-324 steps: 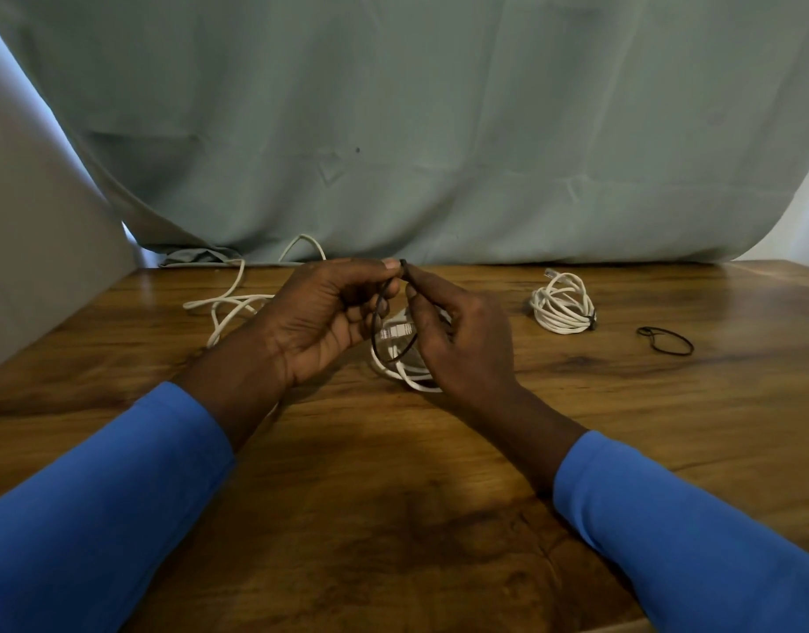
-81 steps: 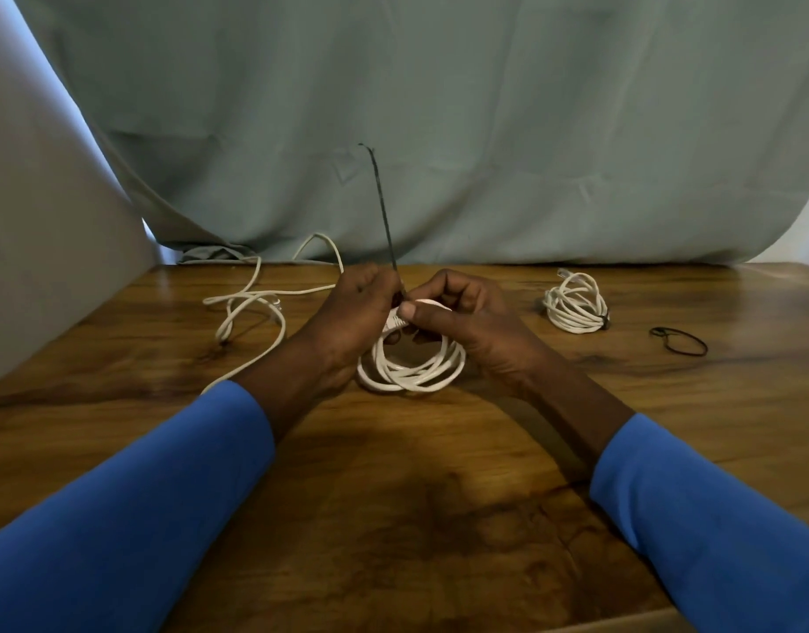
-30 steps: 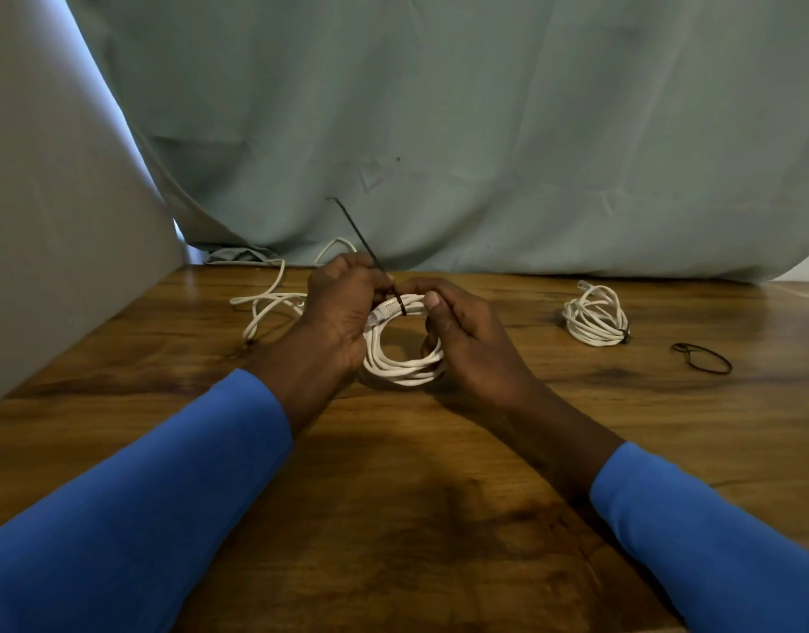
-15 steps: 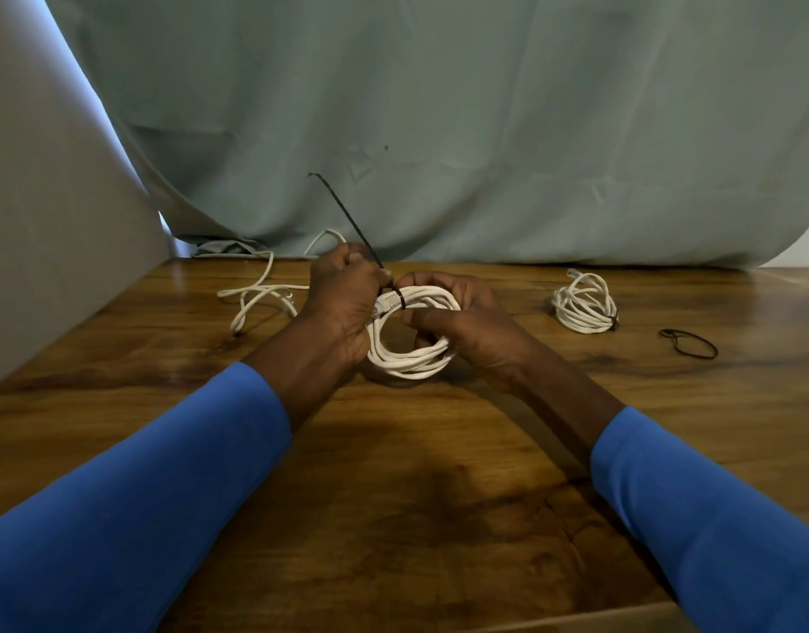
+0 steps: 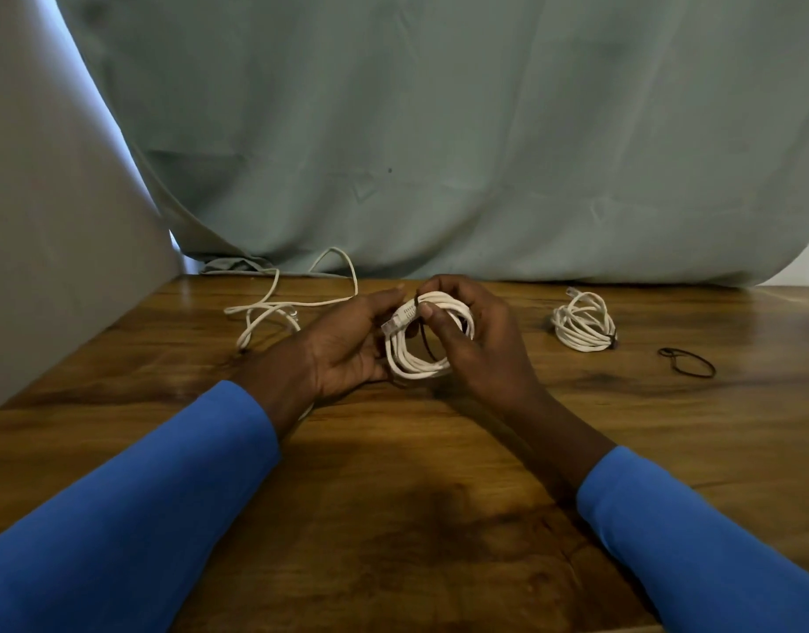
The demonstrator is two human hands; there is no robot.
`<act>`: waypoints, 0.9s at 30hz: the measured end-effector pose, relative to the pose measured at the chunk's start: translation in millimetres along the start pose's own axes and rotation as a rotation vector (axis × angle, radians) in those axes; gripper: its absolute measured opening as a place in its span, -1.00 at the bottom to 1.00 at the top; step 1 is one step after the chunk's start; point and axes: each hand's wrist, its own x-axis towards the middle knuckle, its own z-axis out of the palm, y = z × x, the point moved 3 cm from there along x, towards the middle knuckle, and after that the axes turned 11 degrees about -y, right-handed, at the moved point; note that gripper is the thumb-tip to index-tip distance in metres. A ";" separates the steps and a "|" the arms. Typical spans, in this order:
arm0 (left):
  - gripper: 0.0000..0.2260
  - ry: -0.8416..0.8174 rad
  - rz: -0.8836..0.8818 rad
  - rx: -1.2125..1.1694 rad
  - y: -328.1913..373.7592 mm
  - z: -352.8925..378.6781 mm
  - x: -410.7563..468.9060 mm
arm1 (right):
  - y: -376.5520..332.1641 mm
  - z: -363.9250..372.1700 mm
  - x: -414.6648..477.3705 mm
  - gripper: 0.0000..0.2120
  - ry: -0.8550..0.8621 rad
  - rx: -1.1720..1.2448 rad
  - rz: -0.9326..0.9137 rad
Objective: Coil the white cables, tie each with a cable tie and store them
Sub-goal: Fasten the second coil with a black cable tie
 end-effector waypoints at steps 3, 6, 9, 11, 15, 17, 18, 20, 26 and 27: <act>-0.56 -0.035 0.044 0.069 2.4 1.7 -1.1 | 1.3 -3.1 -1.0 -0.89 0.031 -0.016 -0.025; -0.52 -0.074 0.106 0.117 3.3 2.6 -1.5 | 5.2 -5.0 -0.1 -0.91 0.052 0.020 0.014; -0.53 -0.053 0.181 0.150 1.2 3.9 -0.1 | 11.2 -4.0 -1.1 -0.90 0.064 0.063 0.065; -0.64 -0.021 0.222 0.175 0.2 3.8 0.4 | 12.5 -2.8 -1.7 -0.89 0.073 0.106 0.077; -0.72 0.002 0.299 0.199 0.0 3.2 2.5 | 13.3 -1.0 0.0 -0.92 0.065 0.221 0.113; -0.64 0.039 0.332 0.231 0.9 3.4 2.0 | 14.6 -0.8 0.2 -0.93 0.072 0.314 0.161; -0.61 0.047 0.352 0.265 1.6 3.7 1.4 | 15.4 -0.5 0.4 -0.93 0.074 0.378 0.191; -0.62 0.035 0.396 0.361 2.3 5.0 -0.6 | 18.1 1.3 1.2 -0.91 0.079 0.510 0.243; -0.62 0.207 0.727 1.290 12.1 12.3 -15.3 | 26.9 3.9 -0.7 -0.85 0.039 0.514 0.315; -0.63 0.196 0.806 1.418 15.1 15.5 -17.8 | 28.5 4.0 -0.9 -0.89 0.031 0.514 0.335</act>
